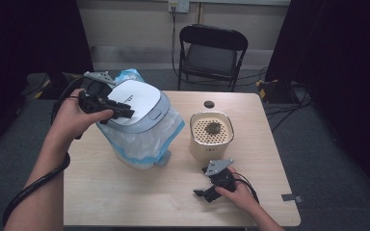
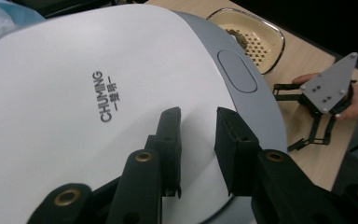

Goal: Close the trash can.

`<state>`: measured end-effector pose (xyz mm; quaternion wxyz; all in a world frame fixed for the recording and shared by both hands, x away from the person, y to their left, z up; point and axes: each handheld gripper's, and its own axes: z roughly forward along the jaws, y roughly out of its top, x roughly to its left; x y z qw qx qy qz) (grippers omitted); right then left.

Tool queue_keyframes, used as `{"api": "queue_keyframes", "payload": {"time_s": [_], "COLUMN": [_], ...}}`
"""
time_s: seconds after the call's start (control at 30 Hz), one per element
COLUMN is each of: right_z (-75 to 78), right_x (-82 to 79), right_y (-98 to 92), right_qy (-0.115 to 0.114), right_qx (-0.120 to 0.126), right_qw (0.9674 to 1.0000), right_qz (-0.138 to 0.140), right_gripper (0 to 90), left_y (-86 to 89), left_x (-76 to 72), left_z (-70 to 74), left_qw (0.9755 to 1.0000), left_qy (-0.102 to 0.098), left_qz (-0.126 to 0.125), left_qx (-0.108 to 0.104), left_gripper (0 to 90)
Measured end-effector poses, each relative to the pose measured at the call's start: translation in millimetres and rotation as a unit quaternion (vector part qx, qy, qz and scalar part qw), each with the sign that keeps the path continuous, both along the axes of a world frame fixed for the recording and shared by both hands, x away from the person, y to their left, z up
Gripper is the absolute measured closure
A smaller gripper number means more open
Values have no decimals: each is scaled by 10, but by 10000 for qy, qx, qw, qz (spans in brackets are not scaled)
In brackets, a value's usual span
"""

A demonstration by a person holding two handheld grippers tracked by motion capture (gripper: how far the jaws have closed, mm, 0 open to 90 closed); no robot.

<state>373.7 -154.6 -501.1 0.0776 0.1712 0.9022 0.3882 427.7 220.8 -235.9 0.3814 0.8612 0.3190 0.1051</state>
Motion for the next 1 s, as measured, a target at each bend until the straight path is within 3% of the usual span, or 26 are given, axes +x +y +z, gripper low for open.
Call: {"api": "queue_keyframes", "payload": {"time_s": [0.23,0.53,0.57,0.7,0.83,0.87,0.93,1.0], "right_z": [0,1,1,2,2,4,2,1], "right_x": [-1,-15,-16,-19,-19,-20,-18,-17], "right_y": [0,-2,-2,-3,-3,-3,-3,-3], "right_qy": [4,11,16,7,10,5,11,16], "right_qx": [-1,-3,-1,-12,-10,-19,-9,-2], "right_qw": [10000,10000,10000,10000,10000,10000,10000,10000], "right_qz": [-4,-57,-62,-82,-79,-86,-79,-71], "right_gripper": [97,98,98,97,97,97,97,97], "left_y": [-108,-125,-130,-120,-149,-161,-192,-193], "left_x": [76,149,150,145,138,139,129,127], "left_z": [17,4,-15,-28,-7,5,8,2], "left_qw": [9996,9996,9994,9994,9989,9986,9974,9972], "left_qy": [-143,-198,-174,-254,-285,-267,-394,-362], "left_qz": [-58,15,-5,-53,-59,-70,-7,138], "left_qx": [250,209,309,234,374,441,606,633], "left_gripper": [725,764,769,788,788,767,542,391]}}
